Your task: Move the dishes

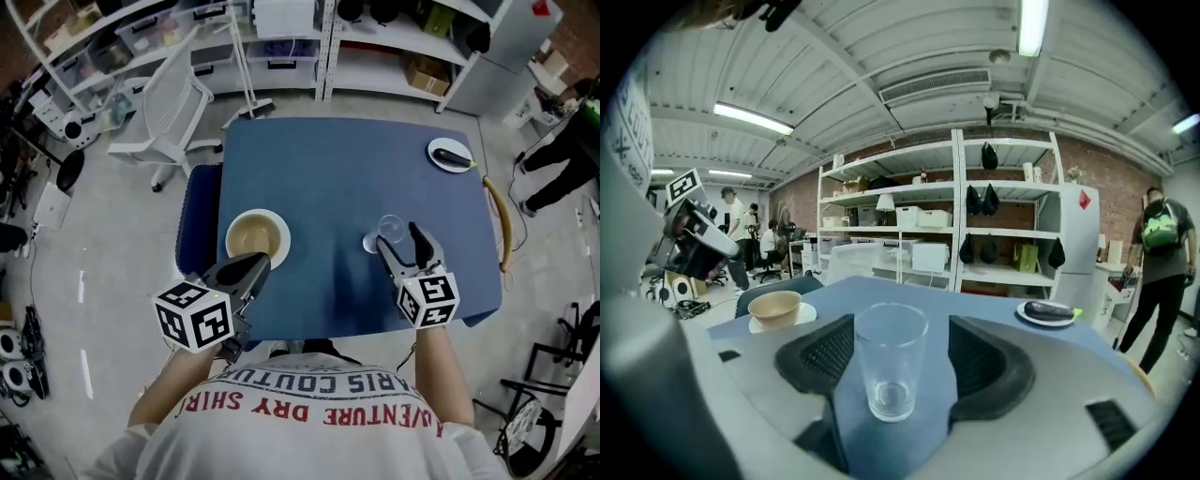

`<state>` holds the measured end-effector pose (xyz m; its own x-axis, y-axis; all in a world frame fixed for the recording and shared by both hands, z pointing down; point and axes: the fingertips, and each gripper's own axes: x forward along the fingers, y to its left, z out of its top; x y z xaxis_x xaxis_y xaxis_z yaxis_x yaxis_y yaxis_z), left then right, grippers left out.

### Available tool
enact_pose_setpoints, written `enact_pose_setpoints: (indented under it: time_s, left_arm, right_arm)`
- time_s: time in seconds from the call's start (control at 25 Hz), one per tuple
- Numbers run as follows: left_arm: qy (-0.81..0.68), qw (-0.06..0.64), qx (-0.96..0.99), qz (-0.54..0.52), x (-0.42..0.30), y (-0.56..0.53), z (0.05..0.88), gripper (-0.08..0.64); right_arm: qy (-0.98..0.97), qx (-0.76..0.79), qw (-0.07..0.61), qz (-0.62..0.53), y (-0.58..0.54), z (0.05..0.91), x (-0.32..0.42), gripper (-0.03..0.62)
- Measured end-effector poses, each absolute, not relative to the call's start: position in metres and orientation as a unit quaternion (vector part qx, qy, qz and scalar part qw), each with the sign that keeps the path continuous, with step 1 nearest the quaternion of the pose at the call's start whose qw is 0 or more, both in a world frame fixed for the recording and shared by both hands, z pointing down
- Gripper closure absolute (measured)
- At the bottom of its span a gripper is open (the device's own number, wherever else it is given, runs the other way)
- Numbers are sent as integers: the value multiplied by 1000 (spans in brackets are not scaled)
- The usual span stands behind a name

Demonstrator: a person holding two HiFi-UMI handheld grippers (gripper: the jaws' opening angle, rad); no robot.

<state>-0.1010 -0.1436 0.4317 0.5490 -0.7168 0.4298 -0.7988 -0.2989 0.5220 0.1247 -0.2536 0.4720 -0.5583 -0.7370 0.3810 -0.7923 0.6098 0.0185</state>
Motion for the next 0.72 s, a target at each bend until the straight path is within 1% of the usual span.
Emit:
enact_pose_setpoints:
  time_s: [0.12,0.24,0.32,0.4,0.48,0.6,0.72]
  left_arm:
    - [-478,354,802,50,-108,-142,428,528]
    - [-484,350,801,42,-114,-140,421,528]
    - [-489,347,799,36,-118,-138,418,528]
    - [-494,345,797,31,-123,-136,415,528]
    - [-500,342,795,27,-127,-134,413,528]
    - [-511,337,790,26,-134,-128,412,528]
    - [-525,334,783,24,-146,-121,412,528]
  right_arm:
    - [-883,440,156,52,-249,440,122,291]
    - [-902,409,134,29,-238,406,99,293]
    - [-920,372,124,15,-227,390,74,335]
    - [-936,333,115,10,-215,381,46,408]
    - [-947,301,109,14,-205,378,22,461]
    - [-961,256,103,31,-191,379,-7,523]
    - [-970,212,105,57,-178,388,-33,551]
